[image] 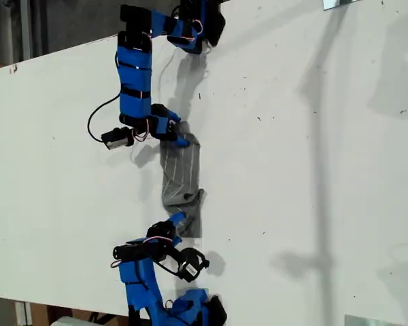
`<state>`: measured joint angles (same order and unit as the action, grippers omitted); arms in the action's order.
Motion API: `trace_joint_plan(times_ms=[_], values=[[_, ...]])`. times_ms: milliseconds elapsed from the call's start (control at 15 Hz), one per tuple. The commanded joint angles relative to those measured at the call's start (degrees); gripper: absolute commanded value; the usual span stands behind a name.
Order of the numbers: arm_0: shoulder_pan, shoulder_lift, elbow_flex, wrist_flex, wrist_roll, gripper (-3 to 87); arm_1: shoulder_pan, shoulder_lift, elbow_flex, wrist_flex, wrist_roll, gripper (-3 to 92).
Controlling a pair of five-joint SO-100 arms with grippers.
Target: Grasp corners of a square towel and fold twice.
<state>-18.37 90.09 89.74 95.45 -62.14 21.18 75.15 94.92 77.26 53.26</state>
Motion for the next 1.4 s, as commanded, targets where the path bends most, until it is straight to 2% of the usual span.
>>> trace_joint_plan(times_ms=[0,67,333,533,800,1000,1133,1333], values=[[-0.3,3.2,-0.2,-0.4,-0.9,30.5,1.4,-1.3,-2.6,0.9,-0.9,3.0],[-0.1,3.2,0.0,-0.4,-1.1,30.4,1.5,-2.5,-1.8,1.1,-0.4,-0.1],[2.5,0.5,-0.1,-3.1,-2.1,30.1,2.2,0.1,4.4,-0.2,1.0,-0.1],[7.3,-9.8,-8.8,-4.9,-5.6,29.7,1.7,0.1,3.4,-0.2,1.1,-0.1],[9.1,-31.6,-37.9,0.4,-4.7,28.7,1.3,0.2,3.3,0.0,1.1,-0.1],[9.0,-31.7,-39.7,0.1,-3.3,26.9,1.5,-0.3,4.0,-0.5,1.1,-0.1],[9.4,-31.1,-40.1,-2.7,-0.5,17.6,1.6,-0.6,3.9,-1.2,1.1,-0.1],[8.1,-31.9,-39.9,-4.7,-1.8,15.2,0.9,-0.3,3.8,-1.0,1.1,-0.1]])
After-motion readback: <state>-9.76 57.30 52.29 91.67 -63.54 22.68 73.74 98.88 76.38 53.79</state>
